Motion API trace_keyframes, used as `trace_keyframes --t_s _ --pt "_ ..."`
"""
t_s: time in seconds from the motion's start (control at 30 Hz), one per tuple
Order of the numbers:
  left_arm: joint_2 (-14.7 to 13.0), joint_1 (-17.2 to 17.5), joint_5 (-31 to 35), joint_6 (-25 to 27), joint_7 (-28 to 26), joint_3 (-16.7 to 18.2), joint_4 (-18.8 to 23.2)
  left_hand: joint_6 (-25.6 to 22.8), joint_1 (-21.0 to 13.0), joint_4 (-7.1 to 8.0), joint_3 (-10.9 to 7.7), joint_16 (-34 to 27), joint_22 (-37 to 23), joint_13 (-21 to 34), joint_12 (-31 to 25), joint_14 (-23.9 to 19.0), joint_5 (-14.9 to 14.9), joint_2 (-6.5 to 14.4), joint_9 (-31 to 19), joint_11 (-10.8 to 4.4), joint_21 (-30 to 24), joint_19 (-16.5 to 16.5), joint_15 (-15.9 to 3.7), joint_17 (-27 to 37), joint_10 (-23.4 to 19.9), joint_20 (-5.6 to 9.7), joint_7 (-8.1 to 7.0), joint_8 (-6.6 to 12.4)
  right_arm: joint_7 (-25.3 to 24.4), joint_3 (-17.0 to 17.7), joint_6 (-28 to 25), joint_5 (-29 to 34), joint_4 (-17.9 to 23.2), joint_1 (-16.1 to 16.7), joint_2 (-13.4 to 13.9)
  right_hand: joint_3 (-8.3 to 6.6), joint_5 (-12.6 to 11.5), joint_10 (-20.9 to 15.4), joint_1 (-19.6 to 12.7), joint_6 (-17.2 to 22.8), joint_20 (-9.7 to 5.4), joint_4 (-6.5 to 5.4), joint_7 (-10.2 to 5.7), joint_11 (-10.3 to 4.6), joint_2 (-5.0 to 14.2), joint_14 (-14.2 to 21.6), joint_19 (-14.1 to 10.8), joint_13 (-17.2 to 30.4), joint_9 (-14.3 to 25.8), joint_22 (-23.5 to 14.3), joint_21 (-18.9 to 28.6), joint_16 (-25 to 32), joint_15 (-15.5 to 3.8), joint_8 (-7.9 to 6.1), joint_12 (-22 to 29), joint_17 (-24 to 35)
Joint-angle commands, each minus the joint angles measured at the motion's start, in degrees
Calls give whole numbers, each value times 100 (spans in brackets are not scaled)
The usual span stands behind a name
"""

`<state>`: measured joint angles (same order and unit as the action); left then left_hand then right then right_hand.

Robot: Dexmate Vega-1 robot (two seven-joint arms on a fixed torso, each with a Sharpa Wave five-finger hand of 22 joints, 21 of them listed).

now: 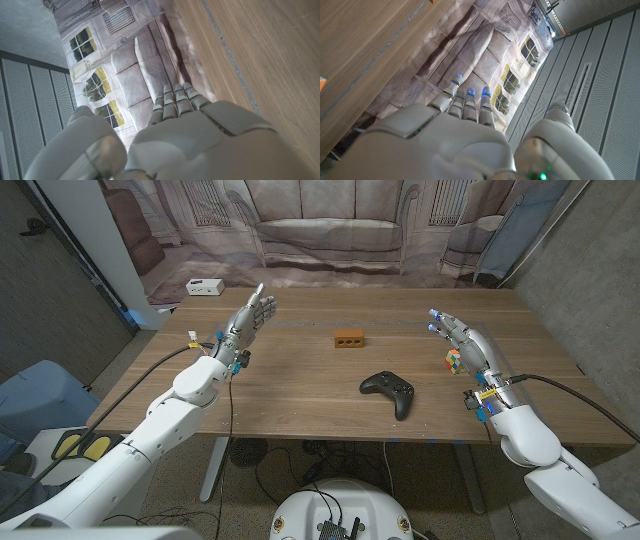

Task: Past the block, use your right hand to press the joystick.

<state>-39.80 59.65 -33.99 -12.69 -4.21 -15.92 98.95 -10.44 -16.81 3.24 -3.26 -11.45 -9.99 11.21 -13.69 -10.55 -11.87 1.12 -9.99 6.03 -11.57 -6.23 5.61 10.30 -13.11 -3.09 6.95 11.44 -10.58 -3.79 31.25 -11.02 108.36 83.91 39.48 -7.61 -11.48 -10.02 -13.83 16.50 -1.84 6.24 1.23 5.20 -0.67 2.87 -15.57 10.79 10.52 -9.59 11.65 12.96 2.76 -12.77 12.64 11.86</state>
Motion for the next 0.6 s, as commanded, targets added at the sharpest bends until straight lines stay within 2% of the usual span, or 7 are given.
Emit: trace_keyframes --t_s 0.03,0.17,0.4,0.6 --pt "-115 182 -14 -140 -18 163 168 -61 -71 -40 -4 22 -21 6 21 -6 18 22 -28 -23 5 17 6 4 -11 0 6 -13 -192 63 -117 469 200 157 -137 -3 -55 -18 -53 79 -5 52 -25 -36 13 4 -46 13 28 -21 -25 5 -31 -25 -3 11" --pt "-197 252 17 -156 3 212 238 -63 -74 -43 -5 22 -21 7 24 -14 19 26 -28 -25 6 15 9 4 -14 -3 1 -15 -297 46 -143 682 192 170 -207 0 -60 -15 -61 188 -11 62 -61 -64 5 -25 -38 13 28 -21 -33 -16 -44 -51 -14 7" --pt "-264 279 -51 -177 155 247 194 -65 -78 -48 -6 24 -21 7 28 -16 22 33 -29 -24 8 14 5 4 -18 -5 2 -19 -665 46 -349 1410 352 300 -336 3 -69 -3 -67 292 -16 70 -131 -121 4 -43 -18 14 27 -21 -46 -35 -62 -63 -33 5" --pt "-311 302 -111 -202 242 300 174 -65 -82 -52 -8 29 -22 7 30 -14 23 40 -29 -36 10 16 3 4 -28 -10 -5 -23 -782 -26 -499 1691 425 344 -370 3 -74 -17 -69 331 -17 73 -153 -142 3 -43 -19 14 26 -21 -47 -41 -78 -65 -34 4"
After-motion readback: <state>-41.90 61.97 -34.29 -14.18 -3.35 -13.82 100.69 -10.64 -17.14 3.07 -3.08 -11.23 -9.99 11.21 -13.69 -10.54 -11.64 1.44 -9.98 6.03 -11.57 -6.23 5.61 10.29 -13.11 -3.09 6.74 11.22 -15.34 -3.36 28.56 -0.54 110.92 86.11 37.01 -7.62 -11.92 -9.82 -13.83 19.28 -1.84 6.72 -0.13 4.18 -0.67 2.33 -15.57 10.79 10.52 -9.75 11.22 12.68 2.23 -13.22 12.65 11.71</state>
